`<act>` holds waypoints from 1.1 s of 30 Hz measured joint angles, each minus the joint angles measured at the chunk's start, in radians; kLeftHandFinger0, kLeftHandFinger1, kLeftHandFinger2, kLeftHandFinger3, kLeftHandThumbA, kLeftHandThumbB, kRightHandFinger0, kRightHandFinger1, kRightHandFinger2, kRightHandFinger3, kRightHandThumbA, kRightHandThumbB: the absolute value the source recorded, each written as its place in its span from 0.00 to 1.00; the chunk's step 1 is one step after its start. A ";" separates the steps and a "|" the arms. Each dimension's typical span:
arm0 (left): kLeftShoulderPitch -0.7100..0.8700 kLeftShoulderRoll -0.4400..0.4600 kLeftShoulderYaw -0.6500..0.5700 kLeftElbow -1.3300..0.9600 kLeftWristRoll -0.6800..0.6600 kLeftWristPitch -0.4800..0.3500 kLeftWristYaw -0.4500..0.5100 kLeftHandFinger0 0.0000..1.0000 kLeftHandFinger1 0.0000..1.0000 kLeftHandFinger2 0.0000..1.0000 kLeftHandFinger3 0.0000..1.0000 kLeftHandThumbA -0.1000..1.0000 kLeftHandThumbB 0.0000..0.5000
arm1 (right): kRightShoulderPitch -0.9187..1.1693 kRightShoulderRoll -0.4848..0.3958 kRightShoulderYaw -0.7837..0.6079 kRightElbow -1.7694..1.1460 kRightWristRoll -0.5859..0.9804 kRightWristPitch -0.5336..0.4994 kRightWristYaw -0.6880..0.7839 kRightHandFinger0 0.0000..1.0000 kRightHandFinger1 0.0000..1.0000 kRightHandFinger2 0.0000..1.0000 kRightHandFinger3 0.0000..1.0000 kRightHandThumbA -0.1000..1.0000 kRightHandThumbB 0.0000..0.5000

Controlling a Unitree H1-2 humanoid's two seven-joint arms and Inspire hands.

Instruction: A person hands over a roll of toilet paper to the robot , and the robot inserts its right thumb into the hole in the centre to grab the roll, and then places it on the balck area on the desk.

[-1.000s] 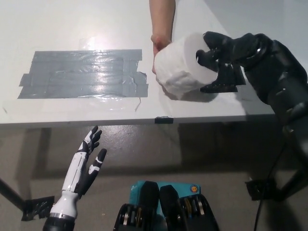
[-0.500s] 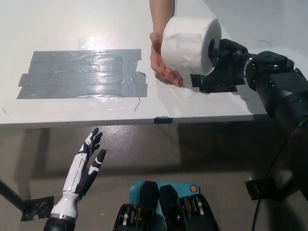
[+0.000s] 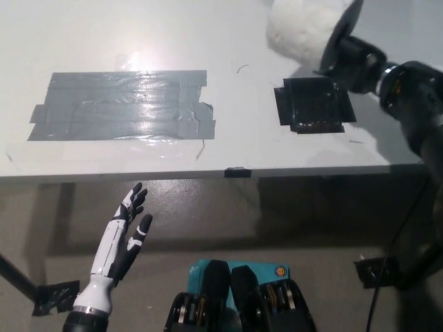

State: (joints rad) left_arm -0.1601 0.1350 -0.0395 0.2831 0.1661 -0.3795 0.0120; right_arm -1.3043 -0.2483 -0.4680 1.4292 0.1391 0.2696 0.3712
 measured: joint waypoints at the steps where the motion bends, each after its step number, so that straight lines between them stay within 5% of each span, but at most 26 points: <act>1: 0.000 0.000 0.000 0.000 0.000 0.000 0.000 1.00 1.00 1.00 1.00 0.93 0.32 | -0.006 -0.014 0.011 -0.005 0.000 0.006 0.001 0.00 0.48 0.98 1.00 0.00 0.11; 6: 0.002 0.000 0.000 -0.001 0.001 0.000 0.000 1.00 1.00 1.00 1.00 0.93 0.30 | -0.012 -0.073 0.106 -0.015 -0.008 0.007 0.034 0.02 0.53 0.97 1.00 0.00 0.19; 13: 0.002 0.000 0.001 -0.001 -0.001 0.000 0.000 1.00 1.00 1.00 1.00 0.92 0.30 | -0.011 -0.124 0.235 -0.017 -0.041 0.004 0.081 0.10 0.58 1.00 1.00 0.00 0.15; 16: 0.003 0.000 0.001 -0.001 -0.001 0.000 0.000 1.00 1.00 1.00 1.00 0.91 0.30 | -0.008 -0.133 0.286 -0.020 -0.056 0.002 0.091 0.14 0.65 1.00 1.00 0.00 0.27; 21: 0.004 0.000 0.001 0.000 -0.003 -0.001 0.000 1.00 1.00 1.00 1.00 0.97 0.32 | 0.012 -0.145 0.446 -0.031 -0.125 -0.034 0.102 0.13 0.57 1.00 1.00 0.00 0.31; 22: 0.004 0.000 0.001 0.000 -0.004 -0.002 0.000 1.00 1.00 1.00 1.00 0.97 0.32 | 0.017 -0.145 0.472 -0.032 -0.138 -0.043 0.101 0.12 0.53 0.98 0.98 0.00 0.32; 24: 0.004 0.000 0.001 -0.001 -0.007 -0.003 0.000 1.00 1.00 1.00 1.00 0.98 0.33 | 0.027 -0.145 0.535 -0.037 -0.172 -0.063 0.097 0.01 0.35 0.72 0.66 0.00 0.37; 25: 0.005 0.000 0.001 -0.001 -0.008 -0.003 0.000 1.00 1.00 1.00 1.00 0.98 0.33 | 0.032 -0.146 0.573 -0.040 -0.190 -0.073 0.094 0.00 0.34 0.71 0.63 0.00 0.38; 28: 0.010 0.000 0.001 -0.001 -0.010 -0.003 0.000 1.00 1.00 1.00 1.00 0.99 0.32 | 0.044 -0.145 0.673 -0.054 -0.248 -0.108 0.085 0.03 0.47 0.87 0.78 0.00 0.40; 30: 0.014 0.000 0.001 -0.001 -0.011 -0.003 0.000 1.00 1.00 1.00 1.00 0.98 0.32 | 0.047 -0.145 0.714 -0.060 -0.275 -0.127 0.081 0.15 0.67 1.00 0.83 0.00 0.43; 33: 0.015 0.000 0.001 -0.001 -0.012 -0.003 0.000 1.00 1.00 1.00 1.00 0.98 0.33 | 0.047 -0.144 0.737 -0.063 -0.292 -0.142 0.081 0.20 0.74 1.00 0.98 0.00 0.37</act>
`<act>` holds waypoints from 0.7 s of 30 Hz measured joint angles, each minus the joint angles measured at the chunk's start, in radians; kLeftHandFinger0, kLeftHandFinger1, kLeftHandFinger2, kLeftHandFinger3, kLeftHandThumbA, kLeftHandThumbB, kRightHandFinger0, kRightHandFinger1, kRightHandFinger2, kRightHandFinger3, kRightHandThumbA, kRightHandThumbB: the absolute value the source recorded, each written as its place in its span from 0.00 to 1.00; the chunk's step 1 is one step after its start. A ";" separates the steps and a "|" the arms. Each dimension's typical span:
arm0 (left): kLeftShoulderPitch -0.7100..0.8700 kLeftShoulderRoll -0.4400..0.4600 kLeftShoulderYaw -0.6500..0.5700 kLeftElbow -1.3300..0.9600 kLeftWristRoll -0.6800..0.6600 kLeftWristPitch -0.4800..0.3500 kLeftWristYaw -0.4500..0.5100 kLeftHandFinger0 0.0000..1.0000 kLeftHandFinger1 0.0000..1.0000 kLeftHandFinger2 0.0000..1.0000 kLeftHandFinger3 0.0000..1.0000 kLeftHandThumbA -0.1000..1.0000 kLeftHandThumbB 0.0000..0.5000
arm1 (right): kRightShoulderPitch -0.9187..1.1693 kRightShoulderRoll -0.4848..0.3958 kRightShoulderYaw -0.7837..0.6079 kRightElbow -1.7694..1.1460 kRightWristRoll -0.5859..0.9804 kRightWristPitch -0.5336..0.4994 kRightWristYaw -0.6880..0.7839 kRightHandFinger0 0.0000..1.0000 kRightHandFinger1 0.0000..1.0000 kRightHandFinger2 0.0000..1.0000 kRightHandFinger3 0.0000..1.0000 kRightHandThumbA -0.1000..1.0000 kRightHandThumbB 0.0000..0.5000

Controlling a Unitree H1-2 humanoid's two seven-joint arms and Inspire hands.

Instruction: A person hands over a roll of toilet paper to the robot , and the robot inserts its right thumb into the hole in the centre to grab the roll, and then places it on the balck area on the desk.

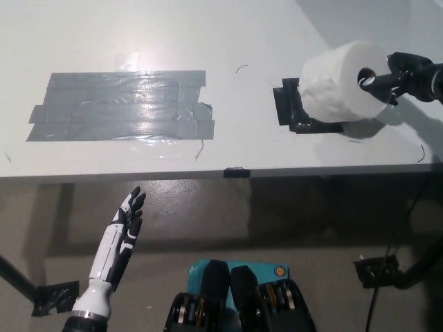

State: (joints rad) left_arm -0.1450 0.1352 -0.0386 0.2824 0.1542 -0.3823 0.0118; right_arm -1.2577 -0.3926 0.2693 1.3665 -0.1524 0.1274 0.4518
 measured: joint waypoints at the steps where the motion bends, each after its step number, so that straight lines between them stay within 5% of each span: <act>1: 0.000 0.000 0.000 -0.001 0.000 0.000 0.000 1.00 1.00 1.00 1.00 0.97 0.32 | 0.000 0.002 0.011 0.000 -0.013 -0.010 0.000 0.24 0.77 1.00 1.00 0.00 0.39; 3: 0.000 0.000 0.000 -0.001 -0.001 0.000 0.000 1.00 1.00 1.00 1.00 0.97 0.33 | 0.000 0.003 0.019 0.000 -0.022 -0.017 0.000 0.26 0.72 0.99 1.00 0.00 0.40; 4: 0.000 0.000 0.000 -0.001 0.000 0.000 0.000 1.00 1.00 1.00 1.00 0.96 0.34 | -0.001 0.005 0.037 -0.002 -0.036 -0.026 -0.002 0.20 0.63 0.84 1.00 0.00 0.41; 7: 0.000 0.000 0.000 -0.002 -0.001 0.000 0.000 1.00 1.00 1.00 1.00 0.96 0.34 | -0.002 0.005 0.069 -0.008 -0.060 -0.043 -0.003 0.26 0.63 0.76 1.00 0.10 0.47; 8: 0.000 0.000 0.000 -0.002 -0.001 0.001 0.000 1.00 1.00 1.00 1.00 0.96 0.34 | -0.003 0.005 0.077 -0.008 -0.067 -0.048 -0.003 0.34 0.71 0.93 1.00 0.19 0.53; 9: 0.000 0.000 0.000 -0.002 -0.001 0.001 0.000 1.00 1.00 1.00 1.00 0.96 0.33 | -0.005 0.005 0.086 -0.009 -0.074 -0.051 -0.003 0.58 0.83 1.00 1.00 0.24 0.53; 10: 0.000 0.000 0.000 -0.002 -0.001 0.001 0.000 1.00 1.00 1.00 1.00 0.96 0.33 | -0.006 0.006 0.085 -0.010 -0.075 -0.052 0.000 0.79 1.00 1.00 1.00 0.30 0.57; 11: 0.000 0.000 0.000 -0.002 -0.001 0.001 0.000 1.00 1.00 1.00 1.00 0.96 0.33 | -0.007 0.006 0.083 -0.010 -0.075 -0.052 0.004 1.00 1.00 1.00 1.00 0.36 0.60; 12: 0.000 0.000 0.000 -0.002 -0.001 0.000 0.000 1.00 1.00 1.00 1.00 0.96 0.35 | -0.009 0.008 0.065 -0.012 -0.070 -0.050 0.020 1.00 1.00 1.00 1.00 0.41 0.67; 14: 0.000 0.000 0.000 -0.002 -0.001 0.000 0.000 1.00 1.00 1.00 1.00 0.96 0.35 | -0.010 0.010 0.033 -0.015 -0.057 -0.045 0.044 1.00 1.00 1.00 1.00 0.48 0.64; 16: 0.000 0.000 0.000 -0.002 -0.001 0.000 0.000 1.00 1.00 1.00 1.00 0.94 0.31 | -0.013 0.015 -0.005 -0.015 -0.043 -0.034 0.064 1.00 1.00 1.00 1.00 0.53 0.80; 18: 0.000 0.000 0.000 -0.001 -0.001 0.000 0.000 1.00 1.00 1.00 1.00 0.94 0.31 | -0.016 0.019 -0.033 -0.015 -0.031 -0.029 0.078 1.00 1.00 1.00 1.00 0.56 0.89; 20: 0.000 0.000 0.000 -0.001 -0.001 0.000 0.000 1.00 1.00 1.00 1.00 0.94 0.34 | -0.020 0.022 -0.042 -0.015 -0.026 -0.028 0.086 1.00 1.00 1.00 1.00 0.61 0.87; 21: 0.000 0.000 0.000 -0.001 -0.001 -0.001 0.000 1.00 1.00 1.00 1.00 0.94 0.35 | -0.025 0.023 -0.046 -0.015 -0.024 -0.027 0.091 1.00 1.00 1.00 1.00 0.65 0.96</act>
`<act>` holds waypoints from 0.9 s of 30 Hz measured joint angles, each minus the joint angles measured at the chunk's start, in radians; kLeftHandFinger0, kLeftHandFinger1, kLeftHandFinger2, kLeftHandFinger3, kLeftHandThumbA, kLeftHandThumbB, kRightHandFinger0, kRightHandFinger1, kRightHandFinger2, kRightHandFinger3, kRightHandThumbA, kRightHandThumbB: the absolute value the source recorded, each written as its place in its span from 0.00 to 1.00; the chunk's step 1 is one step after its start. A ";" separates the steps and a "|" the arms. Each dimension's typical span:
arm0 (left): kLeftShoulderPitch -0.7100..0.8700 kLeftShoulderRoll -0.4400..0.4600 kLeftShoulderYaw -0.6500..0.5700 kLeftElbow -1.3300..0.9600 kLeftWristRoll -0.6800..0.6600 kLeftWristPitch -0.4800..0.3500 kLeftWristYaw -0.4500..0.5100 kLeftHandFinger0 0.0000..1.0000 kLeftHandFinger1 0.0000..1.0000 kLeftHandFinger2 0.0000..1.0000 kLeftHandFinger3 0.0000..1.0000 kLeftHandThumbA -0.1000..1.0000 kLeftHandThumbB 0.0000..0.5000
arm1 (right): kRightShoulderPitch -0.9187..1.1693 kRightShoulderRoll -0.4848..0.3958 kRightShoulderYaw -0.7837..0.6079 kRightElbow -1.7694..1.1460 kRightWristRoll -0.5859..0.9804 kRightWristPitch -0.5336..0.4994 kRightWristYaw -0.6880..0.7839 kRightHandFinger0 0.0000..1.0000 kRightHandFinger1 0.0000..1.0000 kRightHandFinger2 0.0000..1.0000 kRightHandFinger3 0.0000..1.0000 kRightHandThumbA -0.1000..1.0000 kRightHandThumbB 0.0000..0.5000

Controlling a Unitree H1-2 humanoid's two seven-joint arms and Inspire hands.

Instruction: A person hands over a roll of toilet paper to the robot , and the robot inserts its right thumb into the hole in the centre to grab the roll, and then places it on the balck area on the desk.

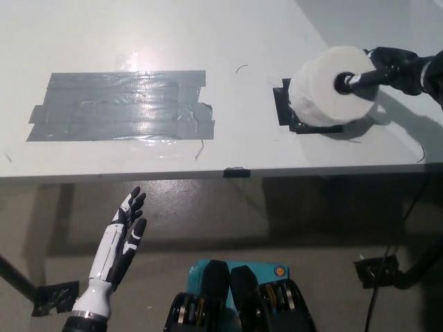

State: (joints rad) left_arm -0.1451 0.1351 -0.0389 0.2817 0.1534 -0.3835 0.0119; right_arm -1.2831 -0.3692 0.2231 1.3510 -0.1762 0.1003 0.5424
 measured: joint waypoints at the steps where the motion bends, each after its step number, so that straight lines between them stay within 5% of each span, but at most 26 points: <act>1: 0.000 0.000 0.000 0.000 0.000 0.000 0.000 1.00 1.00 1.00 1.00 0.94 0.35 | -0.004 0.000 0.000 0.000 0.000 0.000 0.003 1.00 1.00 1.00 1.00 0.66 0.97; 4: 0.000 0.000 0.000 0.000 0.000 -0.001 0.000 1.00 1.00 1.00 1.00 0.94 0.35 | -0.022 0.000 0.018 -0.002 -0.008 -0.004 0.018 1.00 1.00 1.00 1.00 0.72 0.88; 7: 0.000 0.000 0.000 0.000 0.001 -0.001 0.000 1.00 1.00 1.00 1.00 0.95 0.33 | -0.040 0.001 0.030 -0.004 -0.016 -0.008 0.023 1.00 1.00 1.00 1.00 0.63 0.97; 14: 0.000 0.000 -0.001 0.000 0.001 -0.001 0.000 1.00 1.00 1.00 1.00 0.95 0.36 | -0.076 0.003 0.002 -0.009 -0.013 -0.002 0.006 1.00 1.00 1.00 1.00 0.69 0.85; 17: 0.000 0.000 -0.001 0.000 0.001 -0.001 0.000 1.00 1.00 1.00 1.00 0.95 0.38 | -0.088 0.003 -0.013 -0.019 -0.012 -0.003 -0.012 1.00 1.00 1.00 1.00 0.77 0.95; 21: 0.000 0.000 -0.001 0.000 0.002 0.000 0.000 1.00 1.00 1.00 1.00 0.96 0.35 | -0.099 -0.001 -0.049 -0.031 -0.006 -0.009 -0.033 1.00 1.00 1.00 1.00 0.72 0.96; 22: -0.001 0.000 -0.001 0.000 0.002 0.000 0.000 1.00 1.00 1.00 1.00 0.96 0.35 | -0.099 -0.003 -0.061 -0.035 -0.001 -0.010 -0.036 1.00 1.00 1.00 1.00 0.68 0.88; 27: -0.016 0.001 0.000 0.000 0.001 0.001 0.000 1.00 1.00 1.00 1.00 0.97 0.31 | -0.103 -0.031 -0.140 -0.128 0.029 -0.012 -0.058 1.00 1.00 1.00 1.00 0.77 1.00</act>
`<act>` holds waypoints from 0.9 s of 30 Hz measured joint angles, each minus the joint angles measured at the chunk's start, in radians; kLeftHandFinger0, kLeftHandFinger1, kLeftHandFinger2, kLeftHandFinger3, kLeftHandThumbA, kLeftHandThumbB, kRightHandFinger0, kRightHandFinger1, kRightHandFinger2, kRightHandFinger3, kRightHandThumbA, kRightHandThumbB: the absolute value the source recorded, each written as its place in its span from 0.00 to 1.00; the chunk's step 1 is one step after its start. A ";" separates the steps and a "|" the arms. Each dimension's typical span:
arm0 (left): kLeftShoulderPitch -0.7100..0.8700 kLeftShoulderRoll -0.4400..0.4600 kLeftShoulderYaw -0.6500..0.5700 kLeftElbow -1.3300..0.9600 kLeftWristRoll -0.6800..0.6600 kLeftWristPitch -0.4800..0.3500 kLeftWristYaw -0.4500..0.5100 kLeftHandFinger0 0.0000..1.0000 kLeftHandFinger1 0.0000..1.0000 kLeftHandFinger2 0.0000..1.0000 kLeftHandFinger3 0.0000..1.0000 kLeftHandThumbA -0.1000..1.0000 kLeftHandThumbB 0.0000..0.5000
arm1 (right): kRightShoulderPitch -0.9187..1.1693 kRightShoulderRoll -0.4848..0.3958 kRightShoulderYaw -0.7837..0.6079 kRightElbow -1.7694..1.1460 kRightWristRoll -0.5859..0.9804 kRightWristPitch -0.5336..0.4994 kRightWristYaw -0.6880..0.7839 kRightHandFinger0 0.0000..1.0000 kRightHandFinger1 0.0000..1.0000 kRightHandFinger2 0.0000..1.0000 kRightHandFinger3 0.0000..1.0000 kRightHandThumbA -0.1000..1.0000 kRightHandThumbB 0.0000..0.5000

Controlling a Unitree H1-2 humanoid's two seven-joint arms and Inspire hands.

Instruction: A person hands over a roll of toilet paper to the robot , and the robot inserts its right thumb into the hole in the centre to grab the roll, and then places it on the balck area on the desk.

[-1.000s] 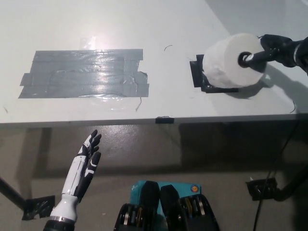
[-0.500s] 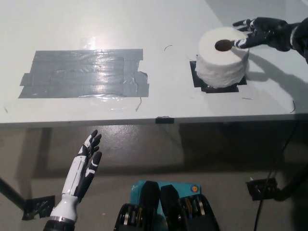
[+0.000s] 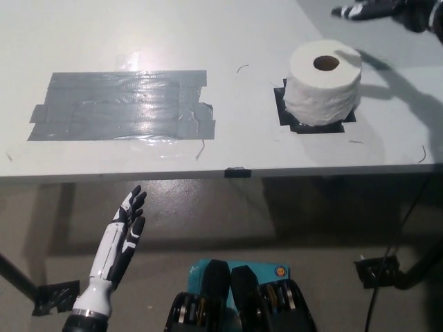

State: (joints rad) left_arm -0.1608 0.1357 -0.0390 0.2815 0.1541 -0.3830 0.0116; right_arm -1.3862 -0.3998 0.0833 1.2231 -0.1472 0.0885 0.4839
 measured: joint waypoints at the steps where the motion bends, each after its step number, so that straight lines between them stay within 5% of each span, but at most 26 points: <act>1: -0.003 0.000 0.000 0.000 0.000 0.000 0.000 1.00 1.00 1.00 1.00 0.98 0.30 | 0.000 -0.004 -0.002 -0.017 0.001 0.000 -0.002 1.00 1.00 1.00 1.00 0.79 0.96; 9: -0.044 -0.001 0.000 0.005 0.000 0.003 0.000 1.00 1.00 1.00 1.00 0.93 0.29 | 0.055 -0.033 -0.011 -0.327 0.002 0.010 -0.006 1.00 1.00 1.00 1.00 0.88 1.00; 18: -0.063 -0.001 0.000 0.012 -0.001 0.008 0.000 1.00 1.00 1.00 1.00 0.96 0.29 | 0.253 -0.030 -0.016 -0.640 0.012 0.047 -0.005 1.00 1.00 1.00 1.00 0.79 0.92; 23: -0.072 -0.001 0.000 0.016 -0.001 0.010 0.000 1.00 1.00 1.00 1.00 0.99 0.30 | 0.360 -0.026 -0.025 -0.774 0.023 0.068 -0.005 1.00 1.00 1.00 1.00 0.91 0.87; 27: -0.074 -0.001 0.000 0.022 -0.001 0.013 0.000 1.00 1.00 1.00 1.00 0.98 0.29 | 0.472 -0.025 -0.044 -0.914 0.034 0.092 -0.005 1.00 1.00 1.00 1.00 0.89 0.83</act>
State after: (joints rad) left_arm -0.2347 0.1345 -0.0394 0.3038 0.1534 -0.3704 0.0117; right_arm -0.9139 -0.4249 0.0397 0.3094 -0.1129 0.1801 0.4785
